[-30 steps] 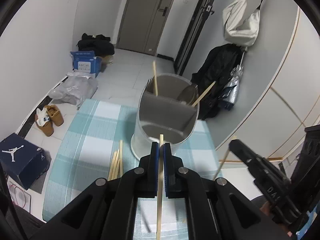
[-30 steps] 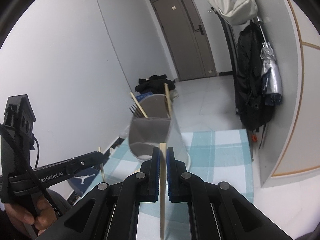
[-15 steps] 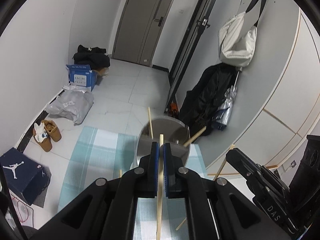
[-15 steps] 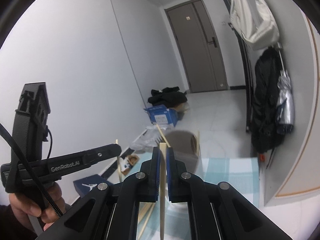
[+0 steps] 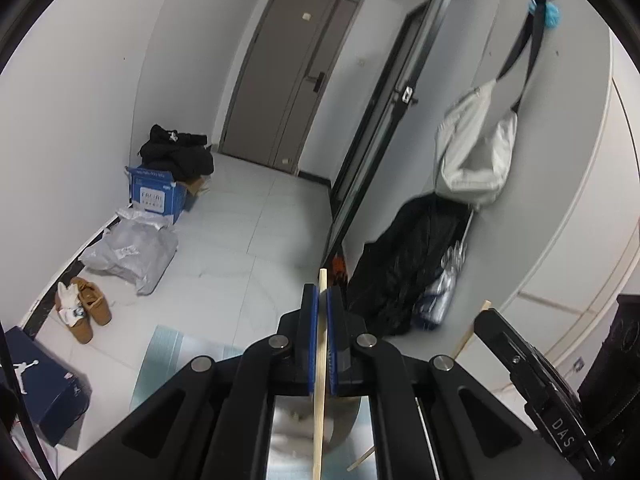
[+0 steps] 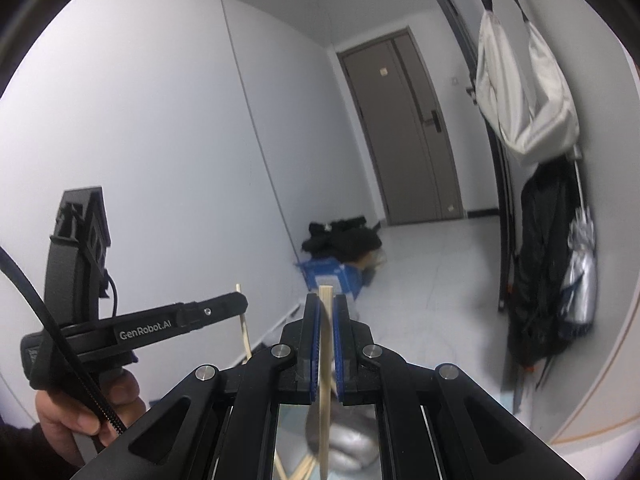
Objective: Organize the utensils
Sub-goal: 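Carry both chopsticks up and insert them into the white holder with both tools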
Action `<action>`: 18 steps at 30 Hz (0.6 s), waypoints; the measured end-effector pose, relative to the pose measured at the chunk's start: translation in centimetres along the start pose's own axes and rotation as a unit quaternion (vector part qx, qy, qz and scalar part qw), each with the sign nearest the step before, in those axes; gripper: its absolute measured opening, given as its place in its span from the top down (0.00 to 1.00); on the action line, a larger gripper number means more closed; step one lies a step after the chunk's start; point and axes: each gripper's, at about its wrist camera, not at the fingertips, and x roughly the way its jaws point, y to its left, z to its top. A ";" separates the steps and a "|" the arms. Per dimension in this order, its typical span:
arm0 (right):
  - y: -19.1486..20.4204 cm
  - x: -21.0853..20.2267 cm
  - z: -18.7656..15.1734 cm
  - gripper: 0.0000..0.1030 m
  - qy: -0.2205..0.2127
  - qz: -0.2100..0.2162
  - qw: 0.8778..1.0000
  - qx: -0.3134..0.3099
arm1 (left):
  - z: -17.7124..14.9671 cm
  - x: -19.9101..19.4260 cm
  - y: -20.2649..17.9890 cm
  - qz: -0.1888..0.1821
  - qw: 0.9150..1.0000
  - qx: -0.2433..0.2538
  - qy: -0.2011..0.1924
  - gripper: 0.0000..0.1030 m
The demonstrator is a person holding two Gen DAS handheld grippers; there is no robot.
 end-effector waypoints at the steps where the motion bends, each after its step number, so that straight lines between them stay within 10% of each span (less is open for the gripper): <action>1: -0.1 0.3 0.6 0.95 -0.007 -0.003 1.000 -0.003 | 0.4 0.2 0.2 -0.001 1.000 -0.007 -0.008 0.99; 18: -1.4 6.4 0.9 0.95 -0.058 -0.022 0.997 -0.039 | 0.8 5.8 2.0 -0.008 0.998 -0.011 -0.059 0.99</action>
